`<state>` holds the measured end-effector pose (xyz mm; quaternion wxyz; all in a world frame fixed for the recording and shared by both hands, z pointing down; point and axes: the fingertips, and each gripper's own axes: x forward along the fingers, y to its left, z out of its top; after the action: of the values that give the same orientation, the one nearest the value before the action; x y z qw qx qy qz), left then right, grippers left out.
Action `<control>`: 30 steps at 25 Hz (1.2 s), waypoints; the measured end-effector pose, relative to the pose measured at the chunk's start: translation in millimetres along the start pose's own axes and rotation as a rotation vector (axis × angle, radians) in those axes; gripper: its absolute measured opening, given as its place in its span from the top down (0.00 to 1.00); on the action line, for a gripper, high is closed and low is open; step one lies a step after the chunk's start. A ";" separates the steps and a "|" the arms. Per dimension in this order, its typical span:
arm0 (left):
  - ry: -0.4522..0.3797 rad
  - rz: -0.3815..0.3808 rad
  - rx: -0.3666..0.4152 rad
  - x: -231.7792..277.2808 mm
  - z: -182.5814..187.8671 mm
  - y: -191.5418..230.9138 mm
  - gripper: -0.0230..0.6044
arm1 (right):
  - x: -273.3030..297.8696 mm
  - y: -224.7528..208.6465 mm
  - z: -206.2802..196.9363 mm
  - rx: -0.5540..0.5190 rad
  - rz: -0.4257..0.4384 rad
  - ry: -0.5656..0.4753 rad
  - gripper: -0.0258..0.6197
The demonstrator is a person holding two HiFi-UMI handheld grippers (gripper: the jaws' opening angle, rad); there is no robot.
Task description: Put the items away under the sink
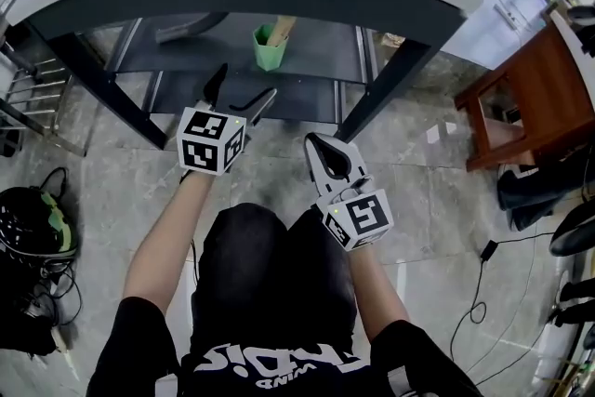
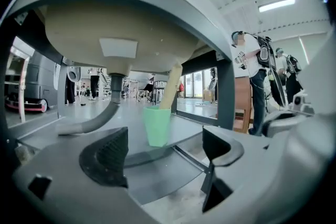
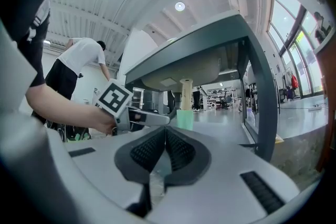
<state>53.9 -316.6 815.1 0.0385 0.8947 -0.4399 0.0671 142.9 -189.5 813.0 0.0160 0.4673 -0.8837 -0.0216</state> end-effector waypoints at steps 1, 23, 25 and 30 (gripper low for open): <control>-0.001 -0.008 0.012 -10.9 -2.7 -4.3 0.26 | 0.8 1.2 0.0 0.000 0.003 -0.001 0.93; -0.040 -0.036 -0.038 -111.8 -27.9 -40.6 0.93 | -2.0 10.6 -6.6 0.071 -0.014 0.008 0.93; -0.043 -0.056 -0.058 -112.0 -29.6 -40.1 0.93 | 2.3 15.3 -8.3 0.077 -0.003 0.016 0.93; -0.028 -0.078 -0.042 -112.7 -18.8 -35.1 0.93 | 9.4 25.5 4.1 0.099 0.023 0.031 0.93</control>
<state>12.1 -204.7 816.0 0.0539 0.9110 -0.4065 0.0440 116.3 -182.9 810.3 0.0066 0.4576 -0.8886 0.0297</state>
